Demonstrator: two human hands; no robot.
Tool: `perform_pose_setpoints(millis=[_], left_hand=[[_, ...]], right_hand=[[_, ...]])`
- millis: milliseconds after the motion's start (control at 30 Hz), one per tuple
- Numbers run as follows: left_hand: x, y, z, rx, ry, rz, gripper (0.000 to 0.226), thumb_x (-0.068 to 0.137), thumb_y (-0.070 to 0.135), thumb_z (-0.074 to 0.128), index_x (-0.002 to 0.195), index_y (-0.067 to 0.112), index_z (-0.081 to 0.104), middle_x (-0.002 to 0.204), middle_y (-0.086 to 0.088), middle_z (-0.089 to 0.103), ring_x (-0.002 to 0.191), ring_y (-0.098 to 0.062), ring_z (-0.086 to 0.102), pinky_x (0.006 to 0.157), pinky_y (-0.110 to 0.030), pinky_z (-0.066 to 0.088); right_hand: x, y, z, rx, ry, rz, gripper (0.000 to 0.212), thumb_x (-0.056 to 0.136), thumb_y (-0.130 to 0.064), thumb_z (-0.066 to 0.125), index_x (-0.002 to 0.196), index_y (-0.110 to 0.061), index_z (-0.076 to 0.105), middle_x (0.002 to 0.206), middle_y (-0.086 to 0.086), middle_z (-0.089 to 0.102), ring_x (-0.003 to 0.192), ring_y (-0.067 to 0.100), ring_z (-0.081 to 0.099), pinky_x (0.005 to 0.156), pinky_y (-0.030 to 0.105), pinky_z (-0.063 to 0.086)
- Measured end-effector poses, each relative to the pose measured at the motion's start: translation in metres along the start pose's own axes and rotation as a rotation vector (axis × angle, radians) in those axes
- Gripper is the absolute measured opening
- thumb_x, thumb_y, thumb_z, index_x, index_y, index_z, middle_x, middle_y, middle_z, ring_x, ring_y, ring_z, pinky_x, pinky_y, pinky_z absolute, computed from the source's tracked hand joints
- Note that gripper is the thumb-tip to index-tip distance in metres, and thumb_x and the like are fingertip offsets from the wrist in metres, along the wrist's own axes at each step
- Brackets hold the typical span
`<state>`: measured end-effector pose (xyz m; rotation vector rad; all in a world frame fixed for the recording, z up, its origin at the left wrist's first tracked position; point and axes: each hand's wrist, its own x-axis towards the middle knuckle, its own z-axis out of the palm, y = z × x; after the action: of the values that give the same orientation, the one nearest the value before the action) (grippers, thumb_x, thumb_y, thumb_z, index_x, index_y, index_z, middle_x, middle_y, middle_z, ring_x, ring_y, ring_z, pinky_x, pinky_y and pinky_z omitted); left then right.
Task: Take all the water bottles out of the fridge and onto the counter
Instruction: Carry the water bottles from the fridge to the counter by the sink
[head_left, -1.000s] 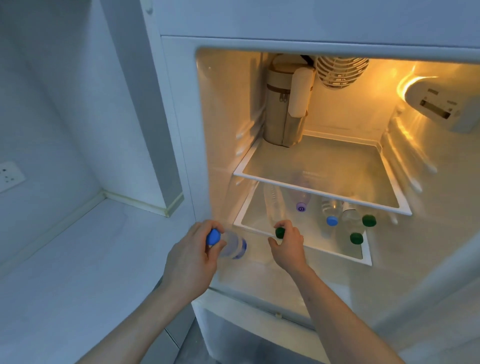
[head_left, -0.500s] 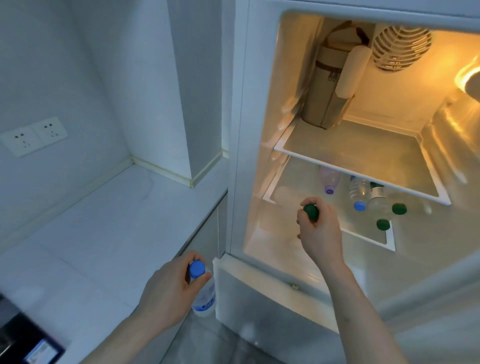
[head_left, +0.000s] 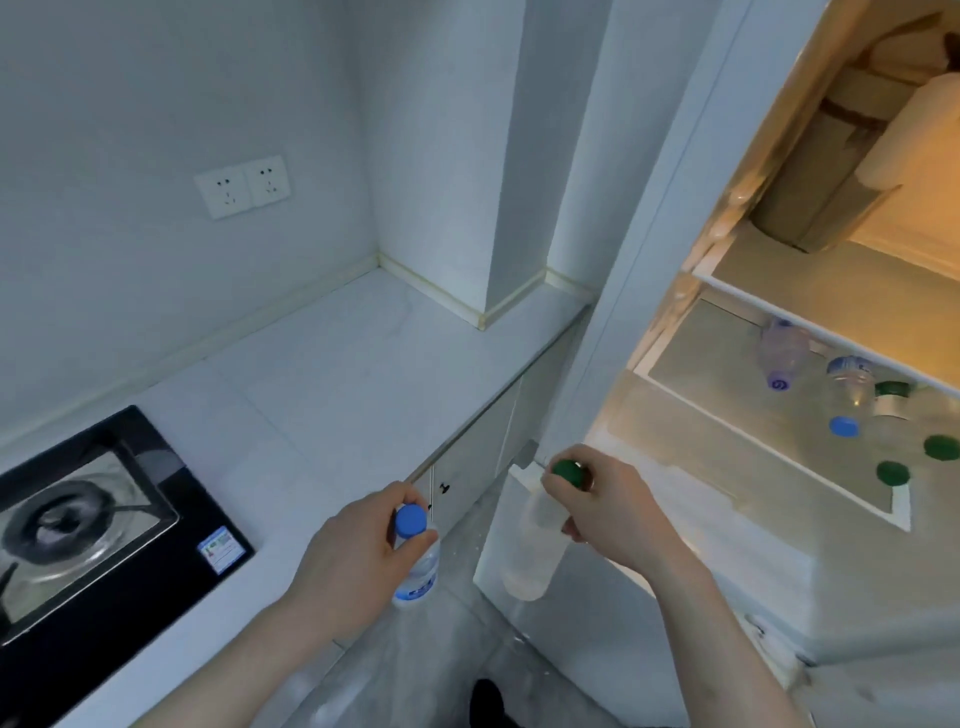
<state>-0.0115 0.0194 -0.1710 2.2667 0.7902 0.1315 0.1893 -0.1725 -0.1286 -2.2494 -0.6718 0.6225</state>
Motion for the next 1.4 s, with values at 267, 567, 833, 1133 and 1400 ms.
perform_pose_setpoints(millis=[267, 567, 833, 1133, 1400], left_hand=[[-0.033, -0.023, -0.016, -0.021, 0.166, -0.201, 0.015, 0.089, 0.048, 0.067, 0.091, 0.040, 0.054, 0.072, 0.015, 0.060, 0.067, -0.006, 0.055, 0.056, -0.019, 0.036], [-0.074, -0.040, -0.017, -0.048, 0.398, -0.476, 0.016, 0.089, 0.043, 0.068, 0.092, 0.042, 0.052, 0.066, 0.007, 0.059, 0.061, -0.010, 0.053, 0.054, -0.023, 0.039], [-0.147, -0.054, -0.024, -0.138, 0.611, -0.659, 0.013, 0.091, 0.039, 0.068, 0.092, 0.037, 0.055, 0.070, 0.006, 0.061, 0.057, -0.009, 0.048, 0.053, -0.021, 0.039], [-0.256, -0.083, -0.041, -0.164, 0.799, -0.801, 0.012, 0.091, 0.038, 0.068, 0.093, 0.036, 0.056, 0.069, 0.011, 0.060, 0.058, -0.007, 0.049, 0.053, -0.019, 0.038], [-0.358, -0.118, -0.065, -0.157, 0.912, -0.871, 0.014, 0.089, 0.042, 0.068, 0.093, 0.037, 0.056, 0.063, 0.013, 0.055, 0.056, -0.008, 0.046, 0.054, -0.023, 0.040]], right_hand=[[0.045, -0.032, 0.050, -0.204, -0.345, -0.255, 0.007, 0.094, -0.040, 0.066, 0.094, -0.038, 0.059, 0.080, -0.007, 0.069, 0.072, 0.014, 0.068, 0.073, 0.040, 0.060], [0.079, -0.077, 0.096, -0.241, -0.625, -0.531, 0.004, 0.092, -0.039, 0.066, 0.093, -0.037, 0.062, 0.077, -0.008, 0.070, 0.070, 0.009, 0.071, 0.071, 0.031, 0.055], [0.055, -0.131, 0.154, -0.371, -0.827, -0.733, 0.008, 0.091, -0.043, 0.066, 0.097, -0.040, 0.061, 0.079, -0.005, 0.064, 0.075, 0.014, 0.072, 0.072, 0.039, 0.057], [-0.025, -0.191, 0.228, -0.359, -0.978, -0.920, 0.009, 0.092, -0.038, 0.069, 0.099, -0.040, 0.063, 0.078, -0.022, 0.060, 0.075, 0.014, 0.066, 0.078, 0.044, 0.061], [-0.117, -0.232, 0.286, -0.373, -1.042, -1.001, 0.005, 0.094, -0.038, 0.069, 0.097, -0.039, 0.064, 0.075, -0.007, 0.061, 0.071, 0.010, 0.073, 0.076, 0.040, 0.061]])
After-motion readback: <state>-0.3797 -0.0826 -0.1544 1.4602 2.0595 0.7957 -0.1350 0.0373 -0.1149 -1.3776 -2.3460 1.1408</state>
